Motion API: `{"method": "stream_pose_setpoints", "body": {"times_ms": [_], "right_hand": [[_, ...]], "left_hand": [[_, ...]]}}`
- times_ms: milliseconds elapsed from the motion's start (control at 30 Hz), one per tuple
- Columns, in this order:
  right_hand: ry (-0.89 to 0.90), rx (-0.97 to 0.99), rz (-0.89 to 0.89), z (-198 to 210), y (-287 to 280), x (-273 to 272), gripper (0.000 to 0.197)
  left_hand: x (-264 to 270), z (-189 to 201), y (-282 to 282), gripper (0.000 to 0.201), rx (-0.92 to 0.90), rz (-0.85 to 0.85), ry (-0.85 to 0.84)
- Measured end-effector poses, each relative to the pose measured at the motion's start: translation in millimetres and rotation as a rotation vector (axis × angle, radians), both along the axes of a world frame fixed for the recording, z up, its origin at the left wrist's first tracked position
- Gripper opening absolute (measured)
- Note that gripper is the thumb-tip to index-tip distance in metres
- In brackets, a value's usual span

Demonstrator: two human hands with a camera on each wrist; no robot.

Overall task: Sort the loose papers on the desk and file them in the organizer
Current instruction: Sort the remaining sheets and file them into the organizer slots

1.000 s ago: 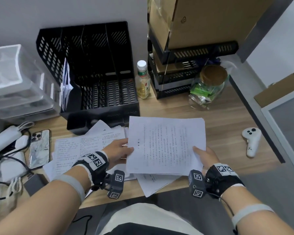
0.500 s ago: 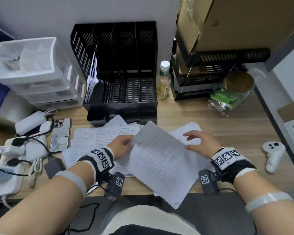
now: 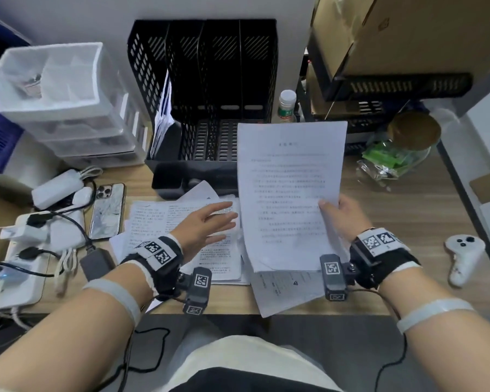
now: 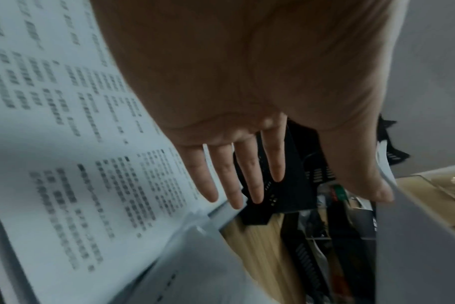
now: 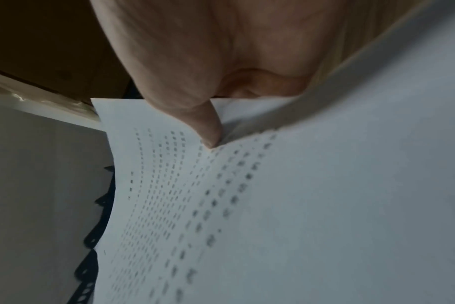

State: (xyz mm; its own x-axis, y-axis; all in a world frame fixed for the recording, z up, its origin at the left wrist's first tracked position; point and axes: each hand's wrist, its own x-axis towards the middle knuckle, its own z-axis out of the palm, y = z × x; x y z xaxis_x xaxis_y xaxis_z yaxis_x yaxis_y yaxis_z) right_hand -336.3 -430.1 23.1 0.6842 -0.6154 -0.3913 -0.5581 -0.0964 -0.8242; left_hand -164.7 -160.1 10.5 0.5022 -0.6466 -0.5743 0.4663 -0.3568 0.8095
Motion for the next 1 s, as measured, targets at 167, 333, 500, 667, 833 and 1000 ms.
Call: {"method": "stream_pose_setpoints", "body": {"times_ms": [167, 333, 500, 667, 833, 1000], "right_hand": [[-0.053, -0.025, 0.096, 6.8, 31.9, 24.0, 0.026], [-0.103, -0.055, -0.023, 1.4, 47.2, 28.0, 0.023], [-0.134, -0.034, 0.099, -24.2, 62.0, 30.0, 0.025], [0.377, -0.362, 0.714, -79.2, 64.6, 6.2, 0.054], [0.623, -0.533, 0.61, -101.0, 42.4, -26.0, 0.062], [0.66, -0.605, 0.366, -84.5, 45.2, -7.1, 0.055]], "left_hand": [[-9.4, 25.1, -27.2, 0.012, -0.045, -0.058, 0.007], [11.0, 32.7, -8.5, 0.065, -0.127, 0.074, 0.239], [20.1, 10.3, 13.8, 0.02, 0.076, 0.208, -0.19], [39.8, 3.5, 56.9, 0.016, 0.14, 0.467, -0.242], [68.7, -31.5, 131.1, 0.032, 0.342, 0.628, -0.339], [101.4, -103.5, 197.4, 0.027, 0.398, 0.645, -0.268]]}}
